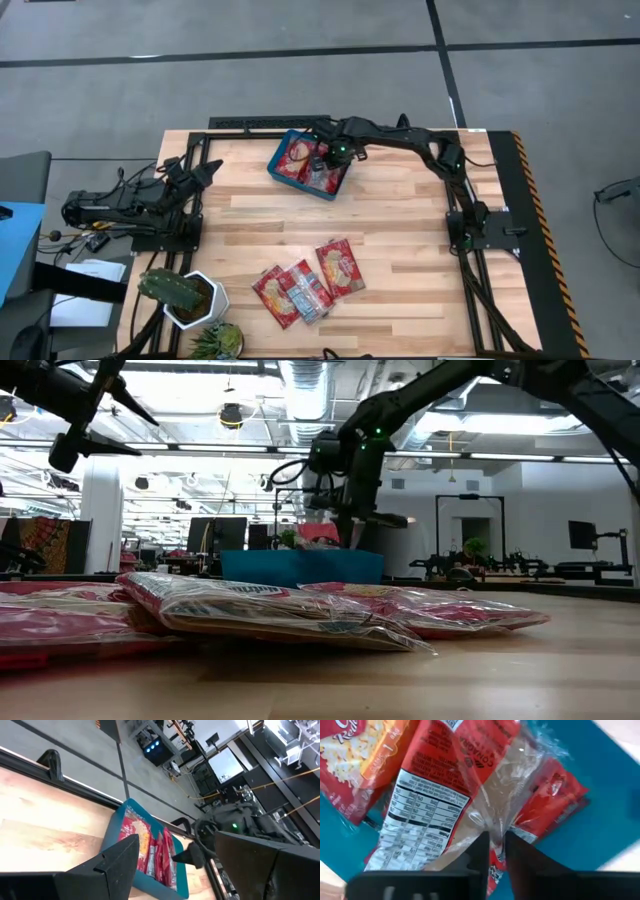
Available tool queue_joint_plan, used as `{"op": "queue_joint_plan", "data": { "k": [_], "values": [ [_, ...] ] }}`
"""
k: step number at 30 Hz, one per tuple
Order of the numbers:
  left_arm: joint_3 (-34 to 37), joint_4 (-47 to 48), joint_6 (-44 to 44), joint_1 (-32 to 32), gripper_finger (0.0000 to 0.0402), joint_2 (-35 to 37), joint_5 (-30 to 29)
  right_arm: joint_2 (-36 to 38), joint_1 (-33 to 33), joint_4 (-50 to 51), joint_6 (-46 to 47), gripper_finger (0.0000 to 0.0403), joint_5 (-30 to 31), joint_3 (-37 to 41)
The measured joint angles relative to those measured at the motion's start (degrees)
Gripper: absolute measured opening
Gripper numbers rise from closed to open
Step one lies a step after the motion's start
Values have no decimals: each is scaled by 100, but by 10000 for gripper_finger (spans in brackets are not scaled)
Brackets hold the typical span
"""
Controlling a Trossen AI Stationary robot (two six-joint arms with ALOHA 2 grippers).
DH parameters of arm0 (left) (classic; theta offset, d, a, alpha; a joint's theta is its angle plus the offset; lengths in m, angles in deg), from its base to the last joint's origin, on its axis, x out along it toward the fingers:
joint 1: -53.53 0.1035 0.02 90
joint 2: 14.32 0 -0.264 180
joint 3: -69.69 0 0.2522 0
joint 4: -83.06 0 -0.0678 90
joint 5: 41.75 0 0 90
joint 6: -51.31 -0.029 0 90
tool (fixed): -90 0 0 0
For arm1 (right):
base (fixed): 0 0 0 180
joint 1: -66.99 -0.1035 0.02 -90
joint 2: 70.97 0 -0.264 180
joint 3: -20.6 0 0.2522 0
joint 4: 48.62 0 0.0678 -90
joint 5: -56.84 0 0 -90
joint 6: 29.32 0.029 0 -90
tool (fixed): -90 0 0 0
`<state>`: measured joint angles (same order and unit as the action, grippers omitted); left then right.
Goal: Sort popcorn bags into baskets
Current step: Put the red popcorn bag into the blue bin
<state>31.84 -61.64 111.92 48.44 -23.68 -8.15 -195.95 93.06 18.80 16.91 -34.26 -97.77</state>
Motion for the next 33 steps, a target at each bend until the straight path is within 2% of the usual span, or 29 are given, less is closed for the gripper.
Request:
{"op": "queue_joint_plan", "data": {
  "k": [8,13,18,27,33],
  "values": [
    [0,0,1,0,250,0,174,147,112,-197,-306,171,-210,4],
    [0,5,-184,0,250,0,163,618,127,-358,-566,196,-146,0],
    [0,7,-251,0,250,0,36,738,-51,-664,-830,179,-20,-2],
    [0,9,-255,0,250,0,-47,295,-307,-766,-1076,114,36,7],
    [0,14,-255,0,250,-1,-43,-62,-268,-888,-1174,96,-67,-2]
  ]
}}
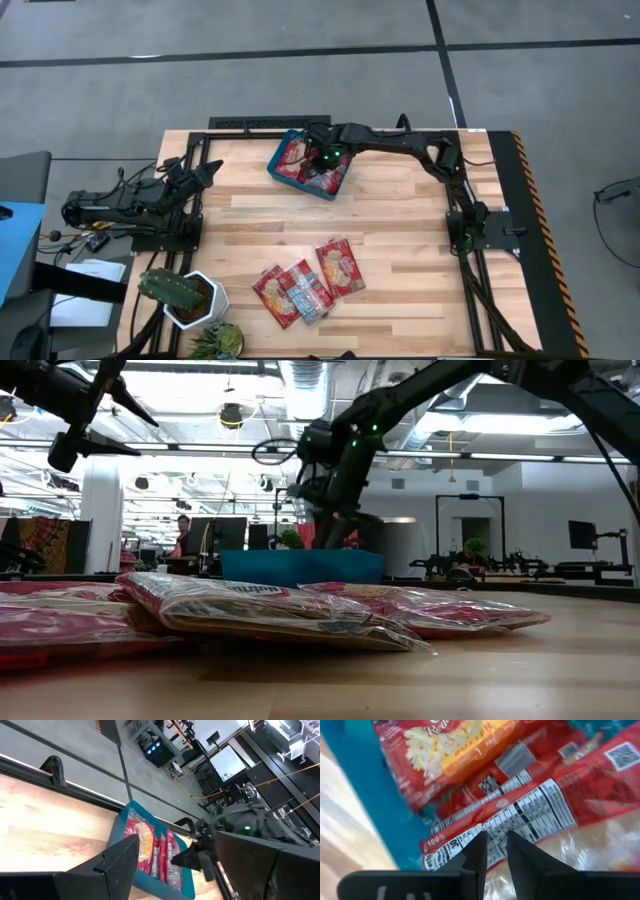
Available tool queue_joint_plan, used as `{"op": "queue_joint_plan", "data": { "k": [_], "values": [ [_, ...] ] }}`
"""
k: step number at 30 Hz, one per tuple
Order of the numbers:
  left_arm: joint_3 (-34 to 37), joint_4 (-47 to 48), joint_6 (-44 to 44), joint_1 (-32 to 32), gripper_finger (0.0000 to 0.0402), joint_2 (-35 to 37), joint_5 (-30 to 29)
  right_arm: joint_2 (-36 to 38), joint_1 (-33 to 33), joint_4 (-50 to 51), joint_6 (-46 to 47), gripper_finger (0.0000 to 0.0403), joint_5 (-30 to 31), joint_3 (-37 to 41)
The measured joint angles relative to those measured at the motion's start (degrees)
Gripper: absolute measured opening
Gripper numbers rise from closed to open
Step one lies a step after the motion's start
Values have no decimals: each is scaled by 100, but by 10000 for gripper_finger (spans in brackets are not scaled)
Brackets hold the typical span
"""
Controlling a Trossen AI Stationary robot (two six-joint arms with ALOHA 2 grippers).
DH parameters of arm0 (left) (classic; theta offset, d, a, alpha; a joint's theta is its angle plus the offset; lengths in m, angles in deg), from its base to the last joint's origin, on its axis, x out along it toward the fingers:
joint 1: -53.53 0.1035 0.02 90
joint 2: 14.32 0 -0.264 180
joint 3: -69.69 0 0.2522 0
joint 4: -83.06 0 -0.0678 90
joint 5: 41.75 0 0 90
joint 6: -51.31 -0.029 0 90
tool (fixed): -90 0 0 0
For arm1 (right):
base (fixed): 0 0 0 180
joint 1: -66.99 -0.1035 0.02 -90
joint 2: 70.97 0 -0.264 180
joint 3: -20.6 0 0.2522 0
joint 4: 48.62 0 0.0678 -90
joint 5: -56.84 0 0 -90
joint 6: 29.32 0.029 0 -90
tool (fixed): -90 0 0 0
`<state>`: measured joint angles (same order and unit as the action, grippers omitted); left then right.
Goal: Sort popcorn bags into baskets
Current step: Put the red popcorn bag into the blue bin
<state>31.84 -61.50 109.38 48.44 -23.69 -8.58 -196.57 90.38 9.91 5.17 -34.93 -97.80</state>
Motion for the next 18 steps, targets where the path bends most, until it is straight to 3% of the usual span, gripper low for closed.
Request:
{"op": "queue_joint_plan", "data": {
  "k": [13,18],
  "values": [
    [0,73,30,3,250,1,-49,-260,231,-462,-319,94,-216,-40],
    [0,78,33,4,250,1,-53,-67,307,-130,-696,94,-346,-375]
  ]
}}
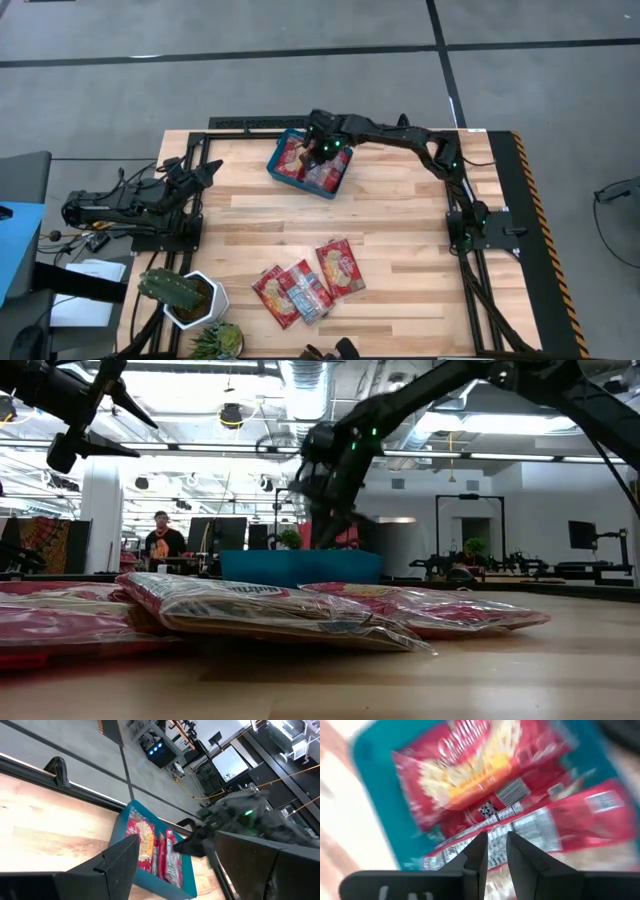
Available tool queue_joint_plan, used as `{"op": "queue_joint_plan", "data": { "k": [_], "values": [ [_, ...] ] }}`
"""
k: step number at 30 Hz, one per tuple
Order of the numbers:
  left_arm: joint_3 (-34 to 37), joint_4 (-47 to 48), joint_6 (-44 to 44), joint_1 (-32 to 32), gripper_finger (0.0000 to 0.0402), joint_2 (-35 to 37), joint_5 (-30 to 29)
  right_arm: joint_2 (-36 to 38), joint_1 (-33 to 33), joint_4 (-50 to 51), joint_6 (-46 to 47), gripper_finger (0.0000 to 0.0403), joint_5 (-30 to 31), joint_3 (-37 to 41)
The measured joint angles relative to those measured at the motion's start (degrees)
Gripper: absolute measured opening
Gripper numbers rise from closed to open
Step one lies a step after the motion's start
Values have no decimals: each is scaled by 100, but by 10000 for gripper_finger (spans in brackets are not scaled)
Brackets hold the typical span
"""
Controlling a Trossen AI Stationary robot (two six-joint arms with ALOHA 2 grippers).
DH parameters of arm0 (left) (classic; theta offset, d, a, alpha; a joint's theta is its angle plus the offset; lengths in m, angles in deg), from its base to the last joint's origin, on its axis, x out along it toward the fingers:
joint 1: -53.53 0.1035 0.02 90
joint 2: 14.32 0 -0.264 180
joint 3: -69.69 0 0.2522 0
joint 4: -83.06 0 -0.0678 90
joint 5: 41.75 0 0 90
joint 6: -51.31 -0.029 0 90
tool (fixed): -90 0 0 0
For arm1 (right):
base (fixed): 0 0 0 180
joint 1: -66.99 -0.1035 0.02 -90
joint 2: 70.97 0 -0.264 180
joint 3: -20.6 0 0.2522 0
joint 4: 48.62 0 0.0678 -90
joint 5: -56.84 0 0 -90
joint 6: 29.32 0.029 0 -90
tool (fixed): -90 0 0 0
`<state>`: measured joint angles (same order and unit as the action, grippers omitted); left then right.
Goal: Sort popcorn bags into baskets
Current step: Put the red popcorn bag into the blue bin
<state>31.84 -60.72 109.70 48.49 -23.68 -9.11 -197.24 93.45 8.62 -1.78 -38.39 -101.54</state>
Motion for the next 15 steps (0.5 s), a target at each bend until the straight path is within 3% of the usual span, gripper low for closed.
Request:
{"op": "queue_joint_plan", "data": {
  "k": [4,8,12,15],
  "values": [
    [0,2,-5,0,250,-1,-9,326,10,509,-244,94,-32,-377],
    [0,2,-7,0,250,0,2,794,-231,1829,-556,94,-42,-557],
    [0,20,-72,-1,250,0,54,1284,-771,3378,-790,96,-62,-448],
    [0,87,-73,0,250,0,57,1573,-1339,3760,-573,113,-60,-45]
  ]
}}
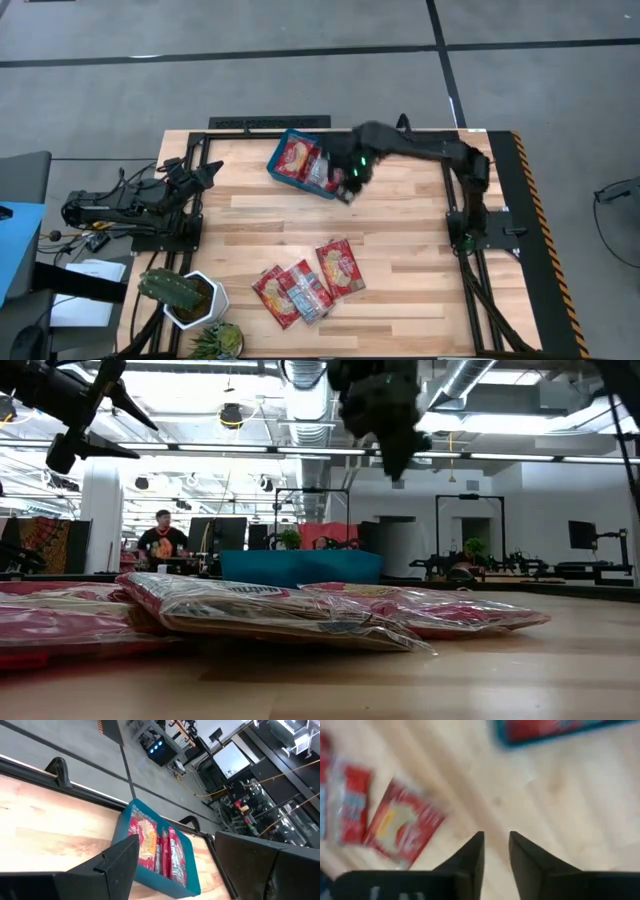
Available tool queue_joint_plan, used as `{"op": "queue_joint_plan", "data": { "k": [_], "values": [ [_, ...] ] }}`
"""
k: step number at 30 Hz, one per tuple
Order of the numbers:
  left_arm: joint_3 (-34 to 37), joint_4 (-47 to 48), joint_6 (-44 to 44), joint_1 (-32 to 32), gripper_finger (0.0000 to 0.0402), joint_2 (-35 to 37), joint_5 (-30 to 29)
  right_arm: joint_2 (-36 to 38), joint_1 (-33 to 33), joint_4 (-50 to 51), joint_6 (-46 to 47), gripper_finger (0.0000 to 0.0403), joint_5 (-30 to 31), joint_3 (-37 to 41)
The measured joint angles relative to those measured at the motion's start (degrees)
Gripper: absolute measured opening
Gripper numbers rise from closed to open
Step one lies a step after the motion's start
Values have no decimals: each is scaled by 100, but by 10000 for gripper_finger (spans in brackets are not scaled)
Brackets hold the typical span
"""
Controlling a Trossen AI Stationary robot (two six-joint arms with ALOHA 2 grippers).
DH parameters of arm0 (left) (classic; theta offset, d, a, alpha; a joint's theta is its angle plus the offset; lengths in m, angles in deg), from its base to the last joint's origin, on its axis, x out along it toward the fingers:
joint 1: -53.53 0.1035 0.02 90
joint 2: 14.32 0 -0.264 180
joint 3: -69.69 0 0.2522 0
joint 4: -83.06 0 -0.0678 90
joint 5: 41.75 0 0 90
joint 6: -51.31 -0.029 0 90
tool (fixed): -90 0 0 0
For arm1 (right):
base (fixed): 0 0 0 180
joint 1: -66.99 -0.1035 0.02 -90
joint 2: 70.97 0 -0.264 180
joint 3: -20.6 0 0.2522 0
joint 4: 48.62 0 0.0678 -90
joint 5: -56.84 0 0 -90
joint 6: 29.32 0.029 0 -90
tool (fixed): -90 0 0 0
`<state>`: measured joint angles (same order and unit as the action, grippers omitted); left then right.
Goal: Sort popcorn bags into baskets
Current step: Put the red popcorn bag into the blue bin
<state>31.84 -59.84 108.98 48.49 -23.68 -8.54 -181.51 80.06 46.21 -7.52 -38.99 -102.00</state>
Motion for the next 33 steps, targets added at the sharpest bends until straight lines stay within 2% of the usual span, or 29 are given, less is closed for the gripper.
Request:
{"op": "queue_joint_plan", "data": {
  "k": [3,6,10,15,17,20,27,30,33],
  "values": [
    [0,17,-2,0,250,-1,147,315,-642,-112,583,156,22,572],
    [0,48,-3,0,250,0,352,512,-1265,-533,1447,216,149,1267],
    [0,44,-35,0,250,0,542,612,-1937,-1691,2682,288,137,2228],
    [0,43,-151,0,250,0,688,332,-2408,-3048,3826,333,131,2959],
    [0,54,-149,0,250,0,798,175,-2483,-3499,4111,338,197,3038],
    [0,195,-15,0,250,0,903,-77,-2557,-3626,4267,336,444,3048],
    [0,492,225,0,250,-2,1012,-666,-2577,-3779,4237,322,339,3019],
    [0,611,350,0,250,-2,1017,-809,-2565,-3786,4275,298,146,3010],
    [0,633,380,0,250,-1,1026,-811,-2558,-3732,4401,247,81,3012]
  ]
}}
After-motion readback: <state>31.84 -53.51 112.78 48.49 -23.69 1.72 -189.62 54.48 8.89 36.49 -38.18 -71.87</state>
